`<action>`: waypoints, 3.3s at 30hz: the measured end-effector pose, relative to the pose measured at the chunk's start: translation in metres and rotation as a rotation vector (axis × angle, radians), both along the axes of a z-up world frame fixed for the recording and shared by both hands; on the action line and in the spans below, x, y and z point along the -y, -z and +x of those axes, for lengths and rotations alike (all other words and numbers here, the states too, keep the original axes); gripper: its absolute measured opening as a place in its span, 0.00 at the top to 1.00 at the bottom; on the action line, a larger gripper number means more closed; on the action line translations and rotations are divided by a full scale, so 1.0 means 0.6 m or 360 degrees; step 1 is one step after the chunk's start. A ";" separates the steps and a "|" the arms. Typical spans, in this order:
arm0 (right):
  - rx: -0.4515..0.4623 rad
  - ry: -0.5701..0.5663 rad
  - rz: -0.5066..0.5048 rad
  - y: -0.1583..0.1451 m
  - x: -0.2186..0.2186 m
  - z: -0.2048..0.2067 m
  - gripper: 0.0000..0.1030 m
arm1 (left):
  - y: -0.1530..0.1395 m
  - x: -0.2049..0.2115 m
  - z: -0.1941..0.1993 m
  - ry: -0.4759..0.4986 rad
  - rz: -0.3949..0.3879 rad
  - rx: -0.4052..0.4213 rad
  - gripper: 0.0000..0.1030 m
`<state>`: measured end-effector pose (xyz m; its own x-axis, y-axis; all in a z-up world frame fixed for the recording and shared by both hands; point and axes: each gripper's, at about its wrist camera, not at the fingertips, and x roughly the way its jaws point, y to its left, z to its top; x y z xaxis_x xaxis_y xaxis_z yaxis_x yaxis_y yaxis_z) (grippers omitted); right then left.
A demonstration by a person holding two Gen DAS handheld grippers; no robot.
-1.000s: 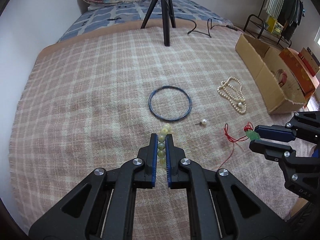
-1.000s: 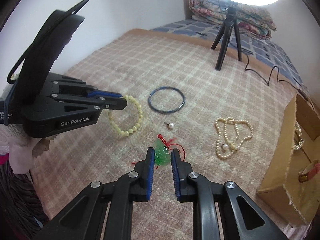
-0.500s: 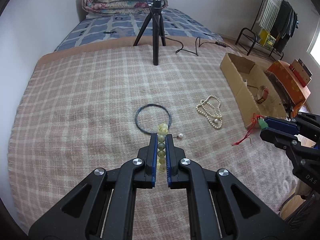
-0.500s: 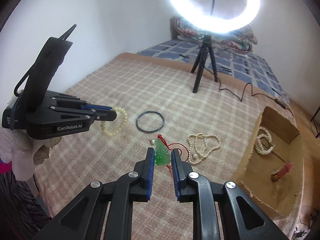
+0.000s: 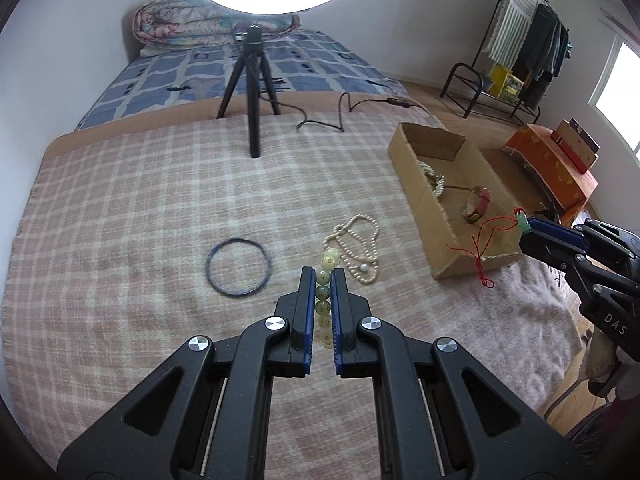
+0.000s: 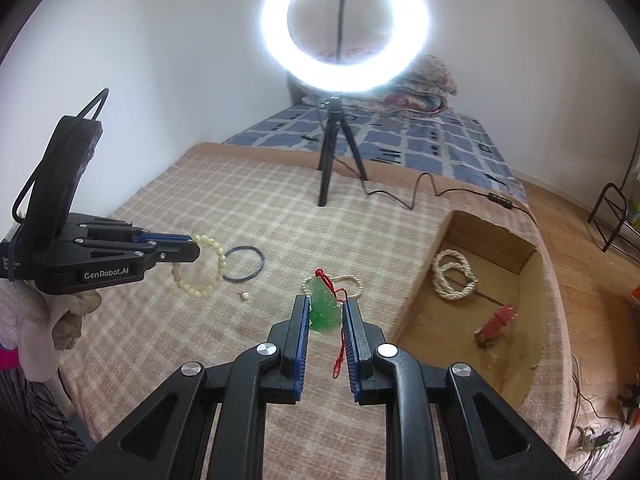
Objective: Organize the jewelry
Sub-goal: 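Lift and carry the bracelet and jade pendant over the cardboard box with both tools, then open both tools to drop the bracelet and jade pendant into the box, then withdraw both open tools from the box back over the blanket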
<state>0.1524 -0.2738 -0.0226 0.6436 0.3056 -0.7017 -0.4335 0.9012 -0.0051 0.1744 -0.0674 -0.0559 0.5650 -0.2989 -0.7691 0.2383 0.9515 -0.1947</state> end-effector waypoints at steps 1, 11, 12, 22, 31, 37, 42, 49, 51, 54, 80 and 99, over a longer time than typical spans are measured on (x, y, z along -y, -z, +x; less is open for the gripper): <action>0.0006 0.0020 0.0004 -0.003 0.010 0.000 0.85 | -0.004 0.007 0.001 0.0008 -0.0005 0.0005 0.95; 0.0013 0.0208 0.0028 -0.007 0.098 0.008 0.85 | -0.037 0.088 0.028 0.0098 -0.0119 0.0023 0.95; 0.0010 0.0227 0.0028 -0.006 0.106 0.010 0.85 | -0.038 0.097 0.030 0.0106 -0.0124 0.0025 0.95; -0.0020 0.0372 0.0044 0.013 0.177 0.023 0.85 | -0.051 0.186 0.084 0.0187 -0.0138 0.0041 0.95; -0.0060 0.0434 0.0088 0.029 0.209 0.042 0.85 | -0.051 0.273 0.142 0.0271 -0.0144 0.0033 0.95; -0.0105 0.0411 0.0092 0.046 0.206 0.058 0.85 | -0.034 0.324 0.189 0.0306 -0.0124 0.0008 0.95; -0.0149 0.0394 0.0110 0.062 0.201 0.071 0.85 | -0.020 0.355 0.229 0.0315 -0.0120 -0.0018 0.95; -0.0191 0.0381 0.0116 0.081 0.197 0.085 0.85 | 0.006 0.388 0.268 0.0322 -0.0118 -0.0082 0.95; -0.0208 0.0379 0.0129 0.085 0.198 0.089 0.85 | 0.011 0.396 0.273 0.0323 -0.0106 -0.0089 0.95; -0.0215 0.0368 0.0128 0.089 0.197 0.092 0.85 | 0.016 0.405 0.279 0.0335 -0.0096 -0.0098 0.95; -0.0066 0.0407 0.0033 0.035 0.158 0.063 0.16 | -0.059 0.340 0.247 0.0273 -0.0037 0.0059 0.69; 0.0047 0.0365 0.0016 -0.001 0.092 0.045 0.00 | -0.104 0.072 0.176 0.0040 0.0048 0.0157 0.53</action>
<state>0.1796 -0.3290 -0.0219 0.7173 0.1558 -0.6791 -0.2171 0.9761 -0.0053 0.2799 -0.1104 0.0066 0.6311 -0.2915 -0.7189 0.2789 0.9500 -0.1404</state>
